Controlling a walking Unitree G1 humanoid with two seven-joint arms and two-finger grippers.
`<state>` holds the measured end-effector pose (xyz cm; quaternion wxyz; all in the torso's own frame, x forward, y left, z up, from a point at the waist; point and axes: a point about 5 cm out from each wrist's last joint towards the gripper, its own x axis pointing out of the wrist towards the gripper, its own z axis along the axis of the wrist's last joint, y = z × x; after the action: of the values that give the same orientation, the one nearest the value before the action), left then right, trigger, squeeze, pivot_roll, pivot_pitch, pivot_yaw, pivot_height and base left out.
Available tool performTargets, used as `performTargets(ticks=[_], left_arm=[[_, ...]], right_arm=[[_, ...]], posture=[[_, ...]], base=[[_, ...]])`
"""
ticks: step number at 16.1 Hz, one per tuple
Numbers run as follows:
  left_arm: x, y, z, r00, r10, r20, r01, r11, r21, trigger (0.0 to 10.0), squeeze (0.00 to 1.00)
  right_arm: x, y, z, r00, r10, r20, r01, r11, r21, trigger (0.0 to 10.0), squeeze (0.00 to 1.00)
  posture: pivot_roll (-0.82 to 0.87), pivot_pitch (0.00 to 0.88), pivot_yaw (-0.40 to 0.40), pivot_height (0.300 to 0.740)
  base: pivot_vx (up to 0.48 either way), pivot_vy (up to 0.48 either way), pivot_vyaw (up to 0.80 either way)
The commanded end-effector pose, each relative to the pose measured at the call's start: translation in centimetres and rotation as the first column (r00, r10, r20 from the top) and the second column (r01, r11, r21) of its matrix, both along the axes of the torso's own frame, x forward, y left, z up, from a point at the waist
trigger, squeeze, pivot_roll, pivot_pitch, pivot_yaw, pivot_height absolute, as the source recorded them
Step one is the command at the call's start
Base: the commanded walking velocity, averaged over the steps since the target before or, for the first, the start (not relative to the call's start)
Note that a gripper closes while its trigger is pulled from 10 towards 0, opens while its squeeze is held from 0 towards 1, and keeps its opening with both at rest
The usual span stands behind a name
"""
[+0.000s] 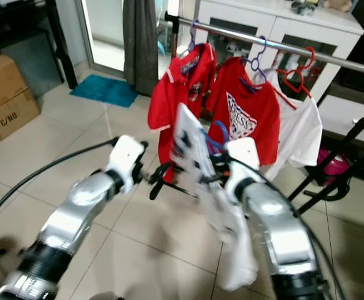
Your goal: Hang hanger
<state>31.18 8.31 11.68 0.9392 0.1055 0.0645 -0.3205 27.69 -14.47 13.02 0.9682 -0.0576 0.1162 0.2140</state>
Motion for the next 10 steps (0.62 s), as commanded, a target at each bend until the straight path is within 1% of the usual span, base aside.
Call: performTargets(ticks=[1, 2, 4, 5, 6, 7, 9, 10], left_arm=[[0.5, -0.9, 0.7, 1.000, -0.005, 0.019, 0.005, 1.000, -0.021, 10.0, 0.85], [0.6, -1.3, 1.0, 1.000, -0.011, 0.011, 0.012, 0.998, -0.064, 10.0, 0.00], [0.8, -1.6, 1.2, 1.000, -0.011, 0.015, 0.012, 0.996, -0.084, 10.0, 0.00], [1.2, -1.9, 1.4, 1.000, 0.010, 0.019, -0.008, 0.993, -0.114, 10.0, 0.00], [1.2, -1.9, 1.4, 1.000, 0.010, 0.019, -0.008, 0.993, -0.114, 10.0, 0.00], [1.8, -2.0, 1.7, 0.999, 0.040, 0.034, -0.035, 0.991, -0.126, 10.0, 0.00], [1.9, -2.1, 1.9, 0.998, 0.030, 0.056, -0.023, 0.993, -0.119, 10.0, 0.00], [1.6, -2.5, 2.0, 0.997, -0.019, 0.076, 0.027, 0.993, -0.114, 6.7, 0.00]], right_arm=[[0.3, 0.4, 1.2, 0.996, 0.040, 0.078, -0.040, 0.999, 0.003, 0.0, 0.00], [0.3, 0.6, 1.3, 0.994, 0.052, 0.099, -0.052, 0.999, -0.005, 0.0, 0.00], [0.4, 0.9, 1.6, 0.991, 0.063, 0.118, -0.062, 0.998, -0.008, 0.0, 0.00], [0.5, 1.2, 1.9, 0.986, 0.077, 0.147, -0.076, 0.997, -0.015, 0.0, 0.00], [0.5, 1.2, 1.9, 0.986, 0.077, 0.147, -0.076, 0.997, -0.015, 0.0, 0.00], [0.6, 1.4, 2.0, 0.982, 0.095, 0.165, -0.093, 0.995, -0.022, 0.0, 0.00], [0.5, 1.7, 1.9, 0.979, 0.108, 0.172, -0.106, 0.994, -0.023, 0.0, 0.00], [0.5, 1.8, 1.8, 0.979, 0.111, 0.172, -0.109, 0.994, -0.022, 0.0, 0.00]], posture=[[-0.03, 0.000, -0.075, 0.740], [-0.03, 0.000, -0.074, 0.740], [-0.03, 0.000, -0.074, 0.740], [-0.03, 0.000, -0.080, 0.740], [-0.03, 0.000, -0.080, 0.740], [-0.03, 0.000, -0.080, 0.740], [-0.02, 0.000, -0.082, 0.740], [-0.02, 0.000, -0.080, 0.740]], base=[[0.000, 0.000, 0.00], [0.000, 0.000, 0.00], [0.000, 0.000, 0.00], [0.000, 0.000, 0.00], [0.000, 0.000, 0.00], [0.000, 0.000, 0.00], [0.000, 0.000, 0.00], [0.000, 0.000, 0.00]])
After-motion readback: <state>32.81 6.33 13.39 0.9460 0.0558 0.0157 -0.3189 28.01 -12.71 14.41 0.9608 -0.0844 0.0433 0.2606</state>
